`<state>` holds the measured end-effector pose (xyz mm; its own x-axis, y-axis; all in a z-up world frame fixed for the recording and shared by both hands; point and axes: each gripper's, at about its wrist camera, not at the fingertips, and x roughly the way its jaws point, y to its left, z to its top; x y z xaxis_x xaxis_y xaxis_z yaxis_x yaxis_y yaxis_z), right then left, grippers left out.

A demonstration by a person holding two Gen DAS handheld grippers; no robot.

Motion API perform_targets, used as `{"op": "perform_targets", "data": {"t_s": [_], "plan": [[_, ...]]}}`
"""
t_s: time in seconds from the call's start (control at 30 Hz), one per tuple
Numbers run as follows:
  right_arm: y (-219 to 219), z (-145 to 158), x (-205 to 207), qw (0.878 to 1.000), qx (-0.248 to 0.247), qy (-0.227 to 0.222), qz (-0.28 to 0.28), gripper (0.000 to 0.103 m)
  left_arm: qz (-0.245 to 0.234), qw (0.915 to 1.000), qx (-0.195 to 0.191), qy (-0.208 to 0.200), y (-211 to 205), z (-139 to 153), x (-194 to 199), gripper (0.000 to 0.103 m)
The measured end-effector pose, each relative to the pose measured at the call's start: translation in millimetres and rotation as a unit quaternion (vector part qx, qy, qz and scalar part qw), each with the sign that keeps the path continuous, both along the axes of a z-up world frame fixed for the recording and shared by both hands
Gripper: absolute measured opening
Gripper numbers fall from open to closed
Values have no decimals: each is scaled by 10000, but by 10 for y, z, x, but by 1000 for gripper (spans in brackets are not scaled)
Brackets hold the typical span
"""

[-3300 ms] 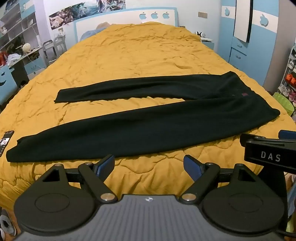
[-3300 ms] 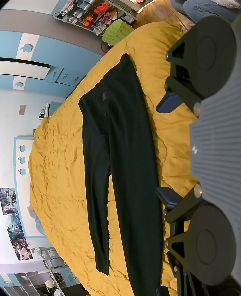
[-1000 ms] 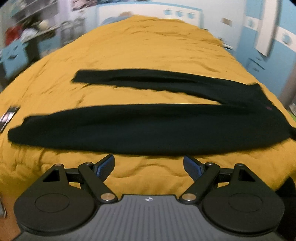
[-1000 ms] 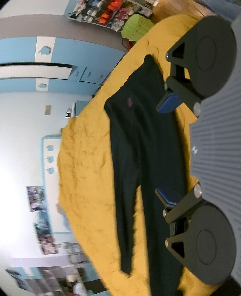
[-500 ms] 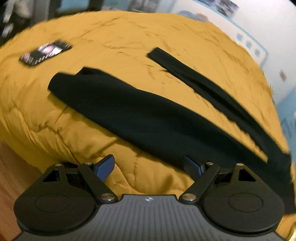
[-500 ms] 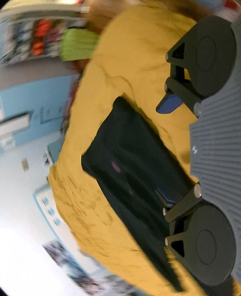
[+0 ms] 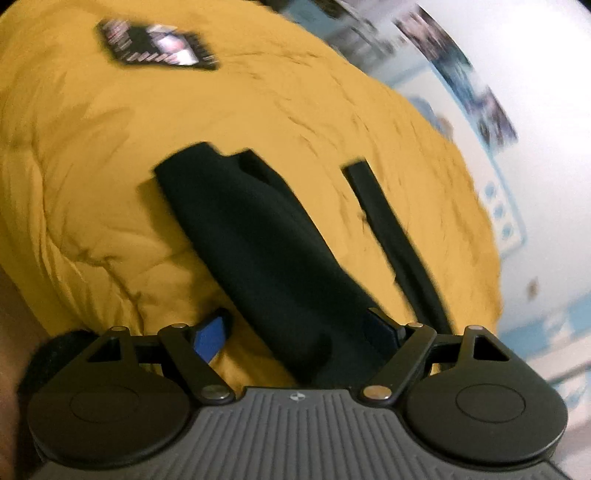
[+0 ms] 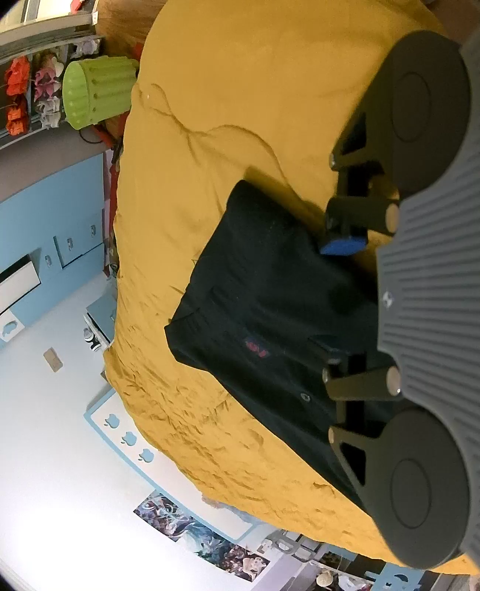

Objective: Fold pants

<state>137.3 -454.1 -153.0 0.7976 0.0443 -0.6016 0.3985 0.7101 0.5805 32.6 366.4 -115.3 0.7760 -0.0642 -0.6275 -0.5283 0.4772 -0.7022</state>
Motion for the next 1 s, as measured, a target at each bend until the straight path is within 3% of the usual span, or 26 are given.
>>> {"op": "perform_targets", "data": {"t_s": [0.1,0.2,0.3,0.4,0.47,0.5,0.6,0.7,0.83,1.0], "plan": [[-64,-37,-49,9998,156,-33,-95,25,175,9993,-314,-141,93,-105,-13,94],[-161,-89,-87,9986,470,-91,-216,9,699,9949,-566,-454,181,-157,-96,94],[-241,-95,-123,9962,797,-223,-275,0,994,9904,-784,-561,218,-196,-134,84],[-281,10,-113,9943,964,-407,-191,0,884,9945,-513,-234,194,-67,-65,55],[-310,153,-96,9926,1054,-593,-109,0,729,9963,-339,-317,204,102,-13,11],[-326,237,-80,9914,1107,-701,-68,0,629,9964,-296,-475,217,196,15,7],[-341,533,-31,9879,1163,-1026,26,0,456,9955,76,-831,219,551,94,3],[-321,817,-1,9829,1204,-1387,121,0,303,9958,231,-835,205,732,217,2],[-248,894,57,9873,999,-1211,235,0,398,9985,164,-338,201,544,303,1],[-338,745,-39,9875,1176,-1054,-8,0,546,9984,28,-141,264,398,150,1]]}}
